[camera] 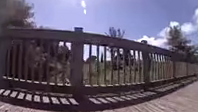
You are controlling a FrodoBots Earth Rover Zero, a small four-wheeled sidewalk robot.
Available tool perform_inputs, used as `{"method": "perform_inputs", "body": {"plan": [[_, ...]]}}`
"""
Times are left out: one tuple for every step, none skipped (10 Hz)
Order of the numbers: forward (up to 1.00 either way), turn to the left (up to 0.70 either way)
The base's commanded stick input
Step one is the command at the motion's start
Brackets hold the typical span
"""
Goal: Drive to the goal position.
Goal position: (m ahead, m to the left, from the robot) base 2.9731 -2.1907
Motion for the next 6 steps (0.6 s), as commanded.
{"method": "perform_inputs", "body": {"plan": [[0.00,-0.70],[0.00,-0.70],[0.00,-0.70],[0.00,-0.70],[0.00,-0.70],[0.00,-0.70]]}}
